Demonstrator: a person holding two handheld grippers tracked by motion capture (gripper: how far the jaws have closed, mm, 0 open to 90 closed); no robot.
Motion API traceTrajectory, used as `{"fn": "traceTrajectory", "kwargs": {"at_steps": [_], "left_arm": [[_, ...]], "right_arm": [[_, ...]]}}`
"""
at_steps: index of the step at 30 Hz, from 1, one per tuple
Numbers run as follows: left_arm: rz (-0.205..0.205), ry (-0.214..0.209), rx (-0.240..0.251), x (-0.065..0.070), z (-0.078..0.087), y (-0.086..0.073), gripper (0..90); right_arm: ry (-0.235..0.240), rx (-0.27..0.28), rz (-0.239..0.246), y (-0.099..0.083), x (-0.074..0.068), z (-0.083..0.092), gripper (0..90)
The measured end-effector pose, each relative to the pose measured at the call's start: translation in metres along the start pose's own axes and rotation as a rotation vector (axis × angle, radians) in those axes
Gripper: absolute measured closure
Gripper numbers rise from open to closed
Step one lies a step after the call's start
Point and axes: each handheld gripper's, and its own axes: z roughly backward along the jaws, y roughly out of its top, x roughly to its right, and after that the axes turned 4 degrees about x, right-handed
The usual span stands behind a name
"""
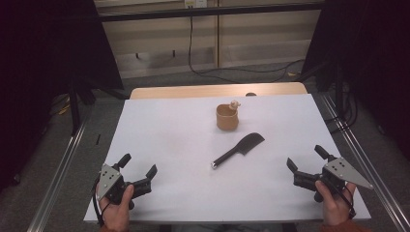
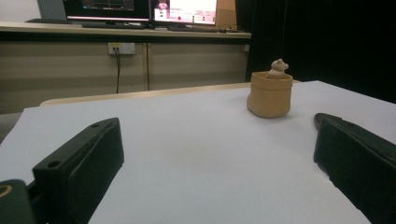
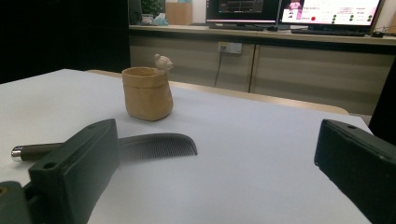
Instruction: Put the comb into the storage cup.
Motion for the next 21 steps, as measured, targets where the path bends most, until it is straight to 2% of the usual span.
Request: {"fn": "traceTrajectory", "kwargs": {"at_steps": [6,8,12,13,15,17,21], "left_arm": [[0.008,-0.004,0.019,0.0009,-0.0001,0.0007,1.7],[0.003,-0.003,0.013,0.001,-0.0004,0.0009,1.7],[-0.001,0.0,0.006,0.0008,-0.0013,0.0005,1.8],[0.008,-0.002,0.006,0.001,-0.0018,0.0001,1.8],[0.001,-0.004,0.003,0.0009,-0.0022,0.0003,2.0],[0.004,-0.004,0.005,0.0019,-0.0028,0.0004,2.0],[0.01,-0.018,0.004,0.0033,-0.0034,0.0005,2.5]], "right_arm": [[0.003,-0.011,0.007,-0.0011,0.0027,-0.0014,0.3],[0.001,-0.003,-0.01,-0.0016,0.0038,-0.0018,0.3],[0.011,-0.006,0.006,-0.0024,0.0035,-0.0025,0.2],[0.028,-0.007,0.011,-0.0025,0.0025,-0.0026,0.0],[0.055,-0.003,0.017,-0.0025,0.0012,-0.0022,0.0],[0.089,0.001,0.007,-0.0028,0.0001,-0.0018,0.0],[0.106,0.01,-0.003,-0.0028,-0.0021,-0.0036,0.0]]}}
